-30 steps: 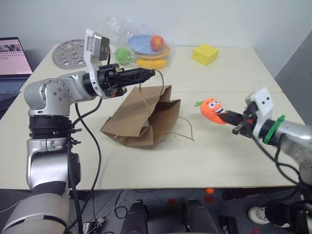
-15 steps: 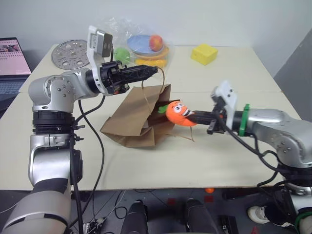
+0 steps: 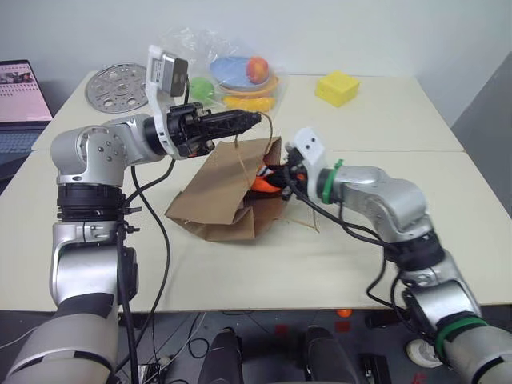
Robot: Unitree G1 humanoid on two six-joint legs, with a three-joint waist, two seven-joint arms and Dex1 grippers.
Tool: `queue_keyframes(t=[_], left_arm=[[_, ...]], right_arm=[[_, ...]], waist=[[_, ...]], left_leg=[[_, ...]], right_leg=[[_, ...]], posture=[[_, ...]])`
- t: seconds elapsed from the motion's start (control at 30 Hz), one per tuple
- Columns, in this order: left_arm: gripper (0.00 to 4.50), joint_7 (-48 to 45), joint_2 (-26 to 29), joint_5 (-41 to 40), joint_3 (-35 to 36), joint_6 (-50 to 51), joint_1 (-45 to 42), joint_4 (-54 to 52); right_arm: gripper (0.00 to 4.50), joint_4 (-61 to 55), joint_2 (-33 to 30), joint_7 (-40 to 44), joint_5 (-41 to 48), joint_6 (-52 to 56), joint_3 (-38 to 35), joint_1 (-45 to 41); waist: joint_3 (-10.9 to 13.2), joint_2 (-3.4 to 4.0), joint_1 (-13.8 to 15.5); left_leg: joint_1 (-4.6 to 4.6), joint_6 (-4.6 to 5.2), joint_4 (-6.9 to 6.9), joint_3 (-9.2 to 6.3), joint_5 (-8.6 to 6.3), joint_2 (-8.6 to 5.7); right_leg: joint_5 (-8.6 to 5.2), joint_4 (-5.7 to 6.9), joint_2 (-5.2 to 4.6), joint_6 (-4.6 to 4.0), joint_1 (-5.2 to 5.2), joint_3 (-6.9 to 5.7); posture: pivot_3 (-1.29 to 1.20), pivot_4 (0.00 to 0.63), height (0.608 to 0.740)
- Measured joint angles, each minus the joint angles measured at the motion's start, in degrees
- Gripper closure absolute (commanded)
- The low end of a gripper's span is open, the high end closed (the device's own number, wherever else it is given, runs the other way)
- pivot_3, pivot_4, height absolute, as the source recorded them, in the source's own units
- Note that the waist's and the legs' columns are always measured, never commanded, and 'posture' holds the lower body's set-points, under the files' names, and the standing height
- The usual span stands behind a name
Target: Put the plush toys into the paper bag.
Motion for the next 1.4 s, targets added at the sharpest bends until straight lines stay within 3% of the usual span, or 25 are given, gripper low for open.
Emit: queue_keyframes(t=[0.03, 0.07, 0.23, 0.47, 0.63, 0.8, 0.93, 1.2, 1.3, 1.4], left_arm=[[4.50, 0.00, 0.02, -0.04, 0.00, 0.06, 0.01, -0.10], [4.50, 0.00, 0.12, -0.06, 0.03, 0.16, 0.05, -0.18], [4.50, 0.10, 0.38, -0.09, 0.07, 0.76, 0.77, -1.02], [4.50, 0.65, 0.39, -0.19, 0.23, 0.89, 1.16, -1.38], [4.50, 1.19, 0.56, -0.50, 0.58, 0.89, 1.89, -1.93], [4.50, 1.35, 0.90, -0.73, 0.78, 0.92, 3.32, -2.21], [4.50, 1.71, 0.85, -0.89, 0.81, 0.92, 3.41, -2.61], [4.50, 2.50, 0.55, -1.14, 0.90, 0.86, 3.40, -2.62], [4.50, 2.66, 0.55, -1.56, 1.28, 0.87, 3.64, -2.99], [4.50, 3.11, 0.58, -2.10, 1.89, 0.99, 3.91, -3.81]], right_arm=[[4.48, 1.38, 0.17, 0.23, -1.01, -1.13, 0.23, 0.00], [3.98, 2.49, 0.16, 0.44, -1.81, -1.99, 0.46, 0.06], [2.42, 1.91, -0.45, 2.06, -2.31, -2.50, 0.13, 2.18], [0.05, -9.15, -4.76, 3.02, -0.18, 2.18, -4.28, 4.29], [0.05, -19.99, -12.03, 4.19, 4.72, 10.00, -9.78, 8.52], [0.05, -23.58, -17.06, 2.68, 6.35, 15.47, -15.33, 14.99], [0.05, -21.91, -14.78, 0.98, 4.50, 13.86, -12.03, 19.83], [0.05, -13.99, -9.74, -1.05, -0.12, 8.29, -6.33, 19.91], [0.60, -12.74, -9.50, -0.85, -1.19, 6.97, -5.79, 20.01], [1.66, -12.73, -9.54, -0.40, -1.33, 6.29, -5.80, 20.10]], waist=[[0.00, 0.00, 0.03], [0.00, 0.00, 0.18], [0.00, 0.00, 0.18], [0.00, 0.00, 0.20], [0.00, 0.00, 0.38], [-0.01, -0.02, 0.31], [-0.01, -0.01, -0.28], [0.00, -0.01, -0.17], [0.00, -0.01, 0.02], [0.00, -0.01, 0.09]], left_leg=[[0.00, 0.00, 0.00, 0.00, 0.00, 0.00], [-0.01, 0.00, -0.02, -0.02, 0.00, 0.00], [-0.03, 0.00, -0.02, -0.05, 0.00, 0.00], [-0.03, 0.00, -0.02, -0.05, 0.00, 0.00], [-0.04, 0.00, -0.02, -0.05, -0.01, 0.00], [-0.03, 0.01, 0.00, -0.04, 0.00, 0.00], [-0.03, 0.01, 0.02, 0.00, 0.00, 0.00], [-0.04, 0.00, 0.05, 0.00, 0.00, 0.00], [-0.04, 0.00, 0.04, 0.00, 0.00, 0.00], [-0.04, 0.00, 0.04, 0.00, 0.00, 0.00]], right_leg=[[0.00, 0.00, 0.00, 0.00, 0.00, 0.00], [0.00, 0.00, 0.00, 0.00, 0.00, -0.02], [0.00, 0.01, 0.00, 0.00, -0.01, -0.05], [0.00, 0.01, 0.00, 0.00, -0.01, -0.05], [0.00, -0.03, -0.01, 0.00, 0.00, -0.05], [0.00, -0.03, -0.01, 0.00, 0.02, -0.03], [-0.01, -0.02, 0.00, 0.01, -0.01, 0.02], [0.00, -0.01, -0.01, 0.01, 0.00, 0.01], [0.00, -0.01, -0.01, 0.01, 0.00, 0.01], [0.00, -0.01, 0.00, 0.01, 0.00, 0.00]], posture=[[0.00, 0.150, 0.740], [0.00, 0.150, 0.740], [0.00, 0.150, 0.740], [0.00, 0.150, 0.740], [0.00, 0.150, 0.740], [0.00, 0.150, 0.740], [0.00, 0.150, 0.740], [0.00, 0.150, 0.740], [0.00, 0.150, 0.740], [0.00, 0.150, 0.740]])
